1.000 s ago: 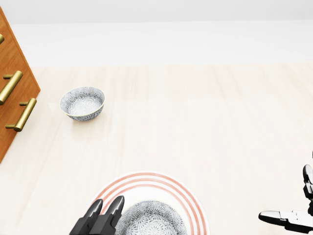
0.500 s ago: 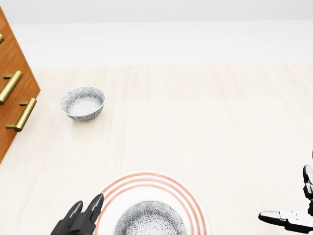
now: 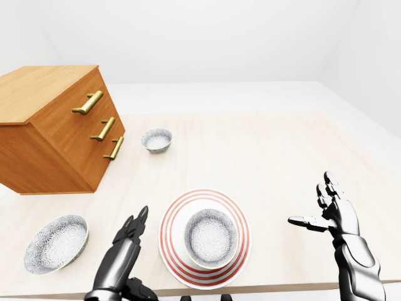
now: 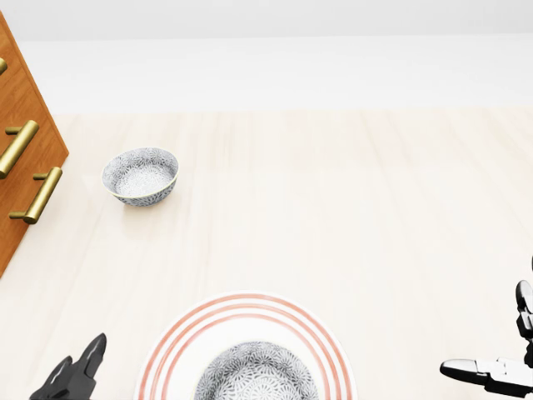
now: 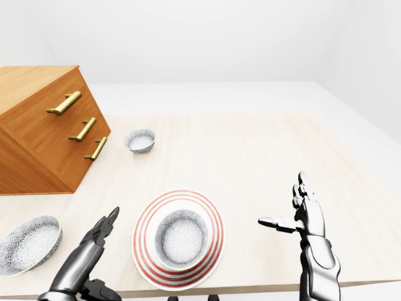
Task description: Put the bowl in the middle on the plate.
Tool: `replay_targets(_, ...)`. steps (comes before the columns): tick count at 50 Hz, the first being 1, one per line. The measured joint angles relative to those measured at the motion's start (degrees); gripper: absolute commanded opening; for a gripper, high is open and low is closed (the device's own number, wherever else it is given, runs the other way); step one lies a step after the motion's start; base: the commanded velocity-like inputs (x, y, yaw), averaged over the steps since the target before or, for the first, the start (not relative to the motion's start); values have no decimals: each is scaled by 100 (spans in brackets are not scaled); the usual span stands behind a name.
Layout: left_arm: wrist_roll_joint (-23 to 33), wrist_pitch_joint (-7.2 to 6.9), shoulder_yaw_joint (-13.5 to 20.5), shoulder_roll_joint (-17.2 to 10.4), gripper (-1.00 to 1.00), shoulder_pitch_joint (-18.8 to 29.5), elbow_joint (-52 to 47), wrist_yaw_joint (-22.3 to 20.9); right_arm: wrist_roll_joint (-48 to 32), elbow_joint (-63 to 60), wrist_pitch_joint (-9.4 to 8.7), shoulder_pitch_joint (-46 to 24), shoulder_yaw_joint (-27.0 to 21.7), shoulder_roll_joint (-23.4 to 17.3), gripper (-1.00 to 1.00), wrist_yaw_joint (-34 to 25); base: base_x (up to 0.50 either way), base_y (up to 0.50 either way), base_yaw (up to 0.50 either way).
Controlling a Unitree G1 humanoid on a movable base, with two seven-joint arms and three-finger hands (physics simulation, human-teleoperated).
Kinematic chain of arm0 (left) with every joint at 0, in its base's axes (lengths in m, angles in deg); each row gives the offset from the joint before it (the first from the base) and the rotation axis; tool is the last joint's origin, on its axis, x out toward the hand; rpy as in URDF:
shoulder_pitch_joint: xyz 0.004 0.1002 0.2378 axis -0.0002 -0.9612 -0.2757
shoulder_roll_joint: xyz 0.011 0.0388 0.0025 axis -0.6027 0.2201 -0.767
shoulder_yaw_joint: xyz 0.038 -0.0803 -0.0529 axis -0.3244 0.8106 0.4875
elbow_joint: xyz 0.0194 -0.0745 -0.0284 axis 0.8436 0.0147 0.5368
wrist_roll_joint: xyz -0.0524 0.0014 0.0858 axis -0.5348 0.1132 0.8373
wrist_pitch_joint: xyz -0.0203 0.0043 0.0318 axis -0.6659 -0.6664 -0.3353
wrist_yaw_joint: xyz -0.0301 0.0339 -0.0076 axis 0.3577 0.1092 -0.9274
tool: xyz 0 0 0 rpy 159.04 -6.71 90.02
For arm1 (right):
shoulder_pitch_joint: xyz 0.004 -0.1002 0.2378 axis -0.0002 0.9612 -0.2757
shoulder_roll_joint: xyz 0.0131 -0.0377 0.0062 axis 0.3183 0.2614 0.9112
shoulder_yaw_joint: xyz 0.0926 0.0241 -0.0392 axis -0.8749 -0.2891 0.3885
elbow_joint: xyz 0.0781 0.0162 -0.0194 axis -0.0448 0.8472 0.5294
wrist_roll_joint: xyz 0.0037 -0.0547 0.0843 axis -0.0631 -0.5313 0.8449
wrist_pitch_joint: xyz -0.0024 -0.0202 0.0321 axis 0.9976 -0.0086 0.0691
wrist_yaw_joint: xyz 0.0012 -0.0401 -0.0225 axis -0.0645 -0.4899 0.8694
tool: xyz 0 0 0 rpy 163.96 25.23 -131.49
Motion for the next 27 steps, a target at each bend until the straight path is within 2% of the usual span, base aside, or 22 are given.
replay_targets(14, -399, 0, 1120, 676, 100, 499, -438, -774, -3, -39, -25, 13, -6, 10, 100, -1, 0, 0, 0)
replay_targets(21, -655, 0, 1522, 715, 100, 872, -518, -853, -7, -27, -7, 15, -9, 13, 100, -6, 0, 0, 0)
replay_targets(27, -913, -2, 1736, 699, 100, 1156, -653, -881, -8, -20, 5, 17, -10, 12, 100, -8, 0, 0, 0)
